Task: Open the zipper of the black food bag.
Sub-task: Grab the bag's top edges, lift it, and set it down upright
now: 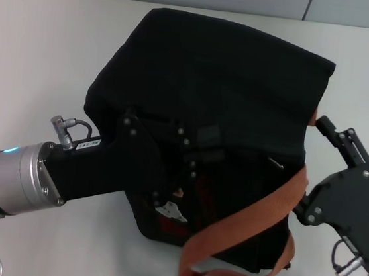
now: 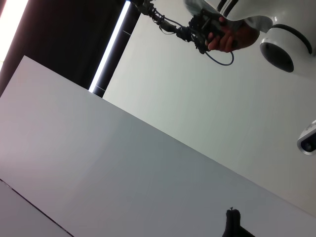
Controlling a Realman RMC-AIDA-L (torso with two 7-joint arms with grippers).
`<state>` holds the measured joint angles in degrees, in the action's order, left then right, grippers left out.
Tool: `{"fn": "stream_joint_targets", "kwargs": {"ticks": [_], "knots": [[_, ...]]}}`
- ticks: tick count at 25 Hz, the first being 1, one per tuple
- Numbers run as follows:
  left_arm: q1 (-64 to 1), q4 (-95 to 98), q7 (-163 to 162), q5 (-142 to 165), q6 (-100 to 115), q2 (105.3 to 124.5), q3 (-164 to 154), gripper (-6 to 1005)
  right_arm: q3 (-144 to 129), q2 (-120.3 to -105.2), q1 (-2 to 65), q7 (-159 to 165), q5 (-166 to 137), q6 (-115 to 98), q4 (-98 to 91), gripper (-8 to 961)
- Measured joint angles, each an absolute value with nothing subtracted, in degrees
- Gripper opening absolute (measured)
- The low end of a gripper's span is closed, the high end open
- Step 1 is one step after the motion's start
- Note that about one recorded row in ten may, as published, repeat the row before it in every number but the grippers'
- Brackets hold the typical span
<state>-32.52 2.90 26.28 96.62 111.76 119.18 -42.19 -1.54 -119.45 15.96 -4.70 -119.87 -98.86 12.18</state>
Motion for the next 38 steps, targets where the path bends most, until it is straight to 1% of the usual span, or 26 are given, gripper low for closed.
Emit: {"fn": "stream_joint_targets", "kwargs": {"ticks": [10,14,21,31,38], "knots": [[-32.8,2.9,26.3,96.6,111.5,119.18,-42.2,86,-2.9,-119.40,15.9,2.7,-119.9,-101.6,8.0,810],[-33.2,2.5,26.3,96.6,111.5,119.18,-42.2,86,-2.4,-119.82,16.6,1.6,-119.8,-99.4,8.6,810],[-33.5,2.3,26.3,96.6,111.5,119.18,-42.2,87,-1.3,-119.88,18.0,-2.1,-119.4,-96.5,12.0,809],[-33.4,2.3,26.3,96.6,111.7,119.18,-42.3,87,2.9,-119.88,16.3,-4.7,-119.2,-97.4,13.6,809],[-33.5,2.3,26.3,96.6,111.7,119.18,-42.3,88,3.2,-119.70,16.7,-5.1,-119.5,-96.9,13.3,809]]}}
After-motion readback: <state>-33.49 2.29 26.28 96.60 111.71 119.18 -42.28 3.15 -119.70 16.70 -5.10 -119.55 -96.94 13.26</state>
